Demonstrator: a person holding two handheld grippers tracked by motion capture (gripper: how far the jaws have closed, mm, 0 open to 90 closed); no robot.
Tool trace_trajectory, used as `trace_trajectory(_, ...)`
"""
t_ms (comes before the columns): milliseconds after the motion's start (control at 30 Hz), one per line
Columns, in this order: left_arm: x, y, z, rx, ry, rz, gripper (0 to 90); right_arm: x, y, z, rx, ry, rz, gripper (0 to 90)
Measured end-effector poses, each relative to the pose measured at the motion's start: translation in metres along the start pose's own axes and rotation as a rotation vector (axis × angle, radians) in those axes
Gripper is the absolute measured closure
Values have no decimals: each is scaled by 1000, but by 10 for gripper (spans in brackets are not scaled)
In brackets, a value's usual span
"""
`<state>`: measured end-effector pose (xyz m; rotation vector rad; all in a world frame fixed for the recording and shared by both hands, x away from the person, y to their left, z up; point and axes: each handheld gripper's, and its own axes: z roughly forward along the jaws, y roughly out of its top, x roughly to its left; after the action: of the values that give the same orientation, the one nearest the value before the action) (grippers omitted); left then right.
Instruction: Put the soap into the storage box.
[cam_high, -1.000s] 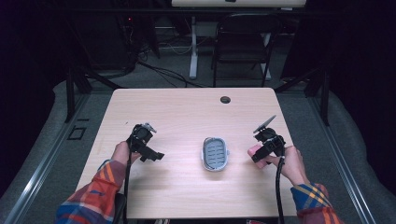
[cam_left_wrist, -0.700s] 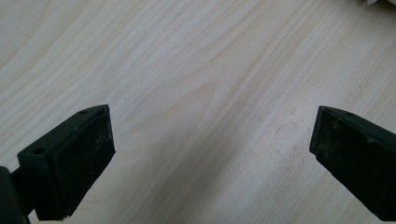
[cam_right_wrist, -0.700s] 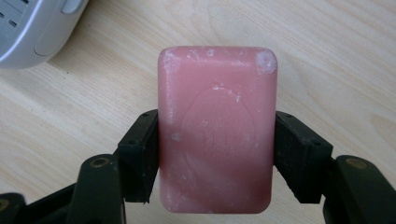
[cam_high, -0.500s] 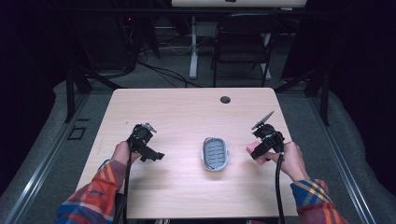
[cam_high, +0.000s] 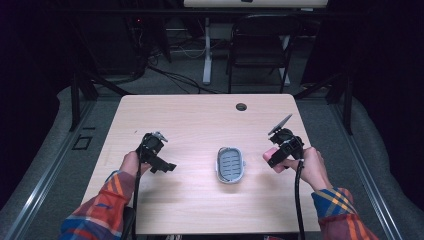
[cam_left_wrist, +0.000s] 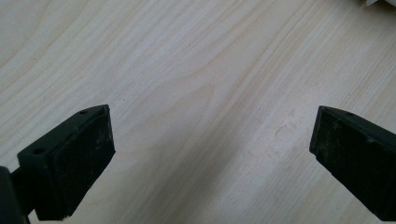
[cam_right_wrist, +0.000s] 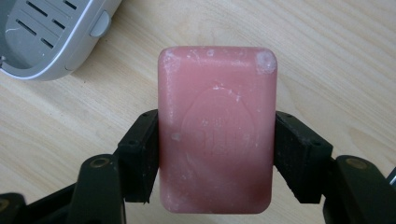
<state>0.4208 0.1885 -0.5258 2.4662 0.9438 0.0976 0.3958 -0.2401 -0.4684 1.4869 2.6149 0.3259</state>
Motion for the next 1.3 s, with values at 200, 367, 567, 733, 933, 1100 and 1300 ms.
trace_trajectory(200,0,0,0,0,0,0,0,1,3,-3,18,2,-18,372)
trace_trajectory(367,0,0,0,0,-1,2,0,3,6,-7,13,0,-25,372)
trace_trajectory(567,0,0,0,0,-2,2,0,7,12,-12,11,-7,-41,372)
trace_trajectory(733,0,0,0,-1,-2,1,0,10,16,-15,13,-7,-51,373)
trace_trajectory(933,0,0,0,0,-2,2,0,15,20,-18,9,-12,-61,372)
trace_trajectory(1100,0,1,0,0,-3,3,0,17,22,-20,11,-13,-70,372)
trace_trajectory(1300,0,1,0,0,-3,2,0,21,26,-22,11,-11,-84,372)
